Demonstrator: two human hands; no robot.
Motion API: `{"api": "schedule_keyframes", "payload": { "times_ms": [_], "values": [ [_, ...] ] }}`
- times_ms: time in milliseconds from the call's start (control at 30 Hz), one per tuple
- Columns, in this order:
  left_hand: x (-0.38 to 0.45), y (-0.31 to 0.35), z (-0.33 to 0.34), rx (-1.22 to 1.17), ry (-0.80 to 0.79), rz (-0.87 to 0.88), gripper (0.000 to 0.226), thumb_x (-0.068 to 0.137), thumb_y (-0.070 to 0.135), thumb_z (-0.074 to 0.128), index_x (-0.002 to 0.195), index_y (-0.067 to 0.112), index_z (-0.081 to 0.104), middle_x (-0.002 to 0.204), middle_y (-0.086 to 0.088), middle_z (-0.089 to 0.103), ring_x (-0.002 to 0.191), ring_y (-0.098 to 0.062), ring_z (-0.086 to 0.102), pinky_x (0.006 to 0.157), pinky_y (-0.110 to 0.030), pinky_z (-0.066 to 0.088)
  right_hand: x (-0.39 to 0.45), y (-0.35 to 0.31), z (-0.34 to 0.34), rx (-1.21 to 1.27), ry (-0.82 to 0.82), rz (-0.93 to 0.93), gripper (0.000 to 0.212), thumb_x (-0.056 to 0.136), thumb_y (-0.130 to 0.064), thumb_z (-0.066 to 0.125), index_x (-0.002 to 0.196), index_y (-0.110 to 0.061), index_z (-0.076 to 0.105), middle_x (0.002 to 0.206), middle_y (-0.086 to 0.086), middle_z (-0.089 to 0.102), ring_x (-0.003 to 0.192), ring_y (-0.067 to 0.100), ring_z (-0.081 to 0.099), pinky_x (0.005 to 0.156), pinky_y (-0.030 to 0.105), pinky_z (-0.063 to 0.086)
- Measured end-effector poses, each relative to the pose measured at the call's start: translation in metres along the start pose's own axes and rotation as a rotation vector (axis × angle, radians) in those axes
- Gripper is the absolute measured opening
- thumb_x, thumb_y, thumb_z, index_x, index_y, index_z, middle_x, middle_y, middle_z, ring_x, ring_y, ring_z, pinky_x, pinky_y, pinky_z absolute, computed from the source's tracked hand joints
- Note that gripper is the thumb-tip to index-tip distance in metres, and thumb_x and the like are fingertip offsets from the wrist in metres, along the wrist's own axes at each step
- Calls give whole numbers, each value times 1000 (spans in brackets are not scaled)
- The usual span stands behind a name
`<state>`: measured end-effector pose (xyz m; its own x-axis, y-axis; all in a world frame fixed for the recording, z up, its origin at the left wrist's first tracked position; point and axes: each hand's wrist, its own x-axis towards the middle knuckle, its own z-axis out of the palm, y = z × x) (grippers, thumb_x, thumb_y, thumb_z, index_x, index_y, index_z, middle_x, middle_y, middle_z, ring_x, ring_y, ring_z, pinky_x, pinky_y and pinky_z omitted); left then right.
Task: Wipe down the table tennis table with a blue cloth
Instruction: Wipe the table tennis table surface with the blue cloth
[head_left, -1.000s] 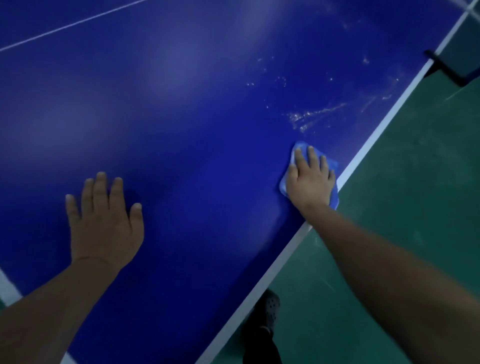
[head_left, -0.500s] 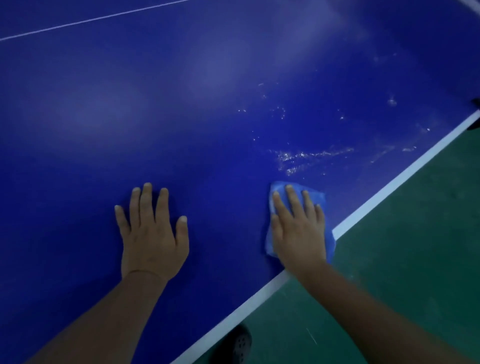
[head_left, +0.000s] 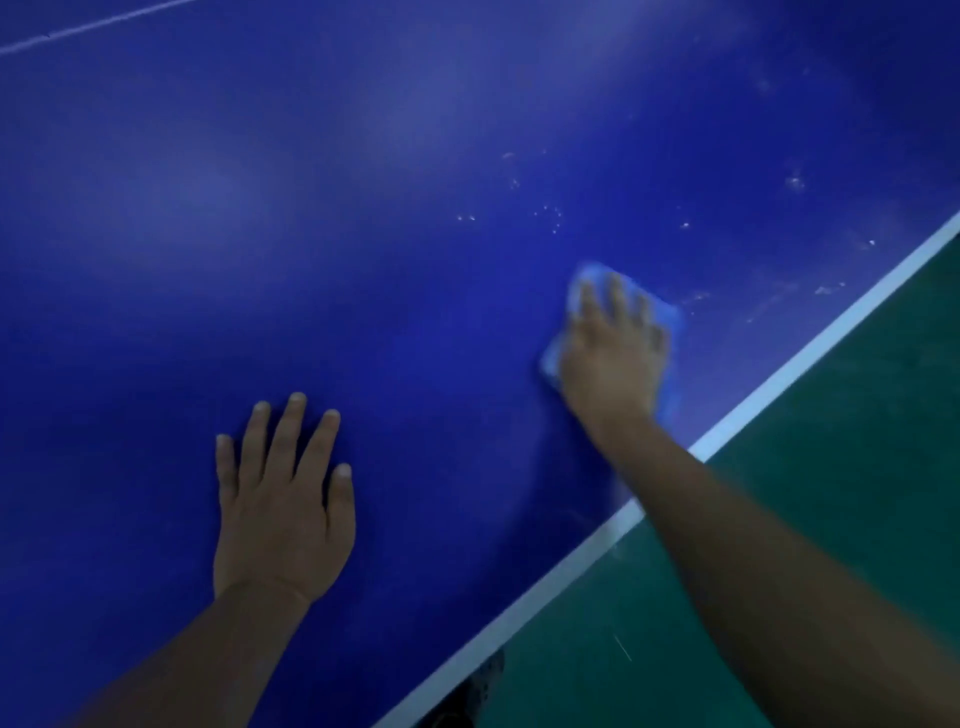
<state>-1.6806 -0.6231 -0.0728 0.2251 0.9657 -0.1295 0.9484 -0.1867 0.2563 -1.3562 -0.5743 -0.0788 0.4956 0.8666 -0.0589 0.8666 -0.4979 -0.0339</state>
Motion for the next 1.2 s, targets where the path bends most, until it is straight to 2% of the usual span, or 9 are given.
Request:
{"api": "schedule_keyframes", "payload": {
  "times_ms": [100, 233, 400, 467, 633, 733, 800, 933, 1200],
  "values": [
    [0, 0, -1, 1, -4, 2, 62, 99, 44, 19, 151, 16, 37, 163, -8, 21, 153, -28, 6, 122, -53, 0, -27, 93, -10, 92, 7, 281, 53, 103, -36, 28, 154, -24, 34, 162, 6, 28, 147, 36, 24, 116, 55, 24],
    [0, 1, -1, -7, -5, 3, 63, 99, 43, 19, 150, 14, 39, 162, -9, 23, 152, -29, 7, 122, -54, 1, -35, 79, -4, 109, 59, 424, 53, 105, -35, 30, 156, -23, 31, 165, 5, 22, 150, 36, 16, 119, 54, 16],
    [0, 2, -3, -4, 0, -5, 64, 98, 44, 19, 151, 14, 39, 162, -11, 24, 152, -30, 7, 122, -54, 1, -83, -30, 9, 44, 34, -213, 52, 101, -38, 31, 151, -25, 41, 160, 3, 35, 147, 35, 30, 114, 53, 29],
    [0, 2, -3, -5, 3, -3, 64, 97, 44, 19, 150, 14, 39, 162, -11, 24, 152, -29, 7, 123, -52, -2, -91, -26, 7, 72, 7, -350, 50, 103, -42, 30, 147, -27, 46, 157, 0, 39, 144, 33, 35, 110, 52, 35],
    [1, 4, -4, -16, -8, -5, 64, 97, 43, 19, 151, 13, 37, 162, -11, 22, 152, -30, 5, 123, -49, -5, -60, 121, -13, -27, 63, 107, 46, 97, -23, 42, 140, -13, 55, 145, 17, 52, 111, 46, 55, 91, 46, 45],
    [0, 2, -5, -25, -14, -5, 65, 97, 44, 18, 152, 14, 36, 163, -10, 21, 152, -29, 3, 122, -49, -5, -48, 202, -38, -5, -70, 455, 36, 94, -14, 50, 128, -5, 59, 130, 24, 56, 110, 49, 51, 89, 44, 44],
    [0, 1, -4, -25, -4, -1, 64, 98, 44, 19, 151, 13, 37, 162, -11, 22, 152, -29, 5, 122, -51, -4, -46, 210, -48, 18, 20, 485, 32, 102, -18, 44, 122, -2, 63, 130, 25, 57, 111, 48, 50, 90, 43, 42],
    [0, 3, -4, -11, -9, -11, 64, 98, 44, 18, 151, 14, 37, 163, -9, 21, 152, -28, 4, 123, -52, -2, -40, 135, -44, 201, 265, 37, 39, 103, -25, 51, 136, -4, 58, 137, 20, 56, 117, 39, 50, 95, 41, 42],
    [1, 1, -3, -31, 5, -13, 63, 98, 45, 17, 151, 16, 38, 163, -7, 21, 153, -25, 3, 123, -50, -3, -11, -47, -21, 368, 54, -532, 32, 100, -18, 58, 127, -3, 66, 132, 13, 63, 114, 40, 55, 100, 46, 41]
  ]
}}
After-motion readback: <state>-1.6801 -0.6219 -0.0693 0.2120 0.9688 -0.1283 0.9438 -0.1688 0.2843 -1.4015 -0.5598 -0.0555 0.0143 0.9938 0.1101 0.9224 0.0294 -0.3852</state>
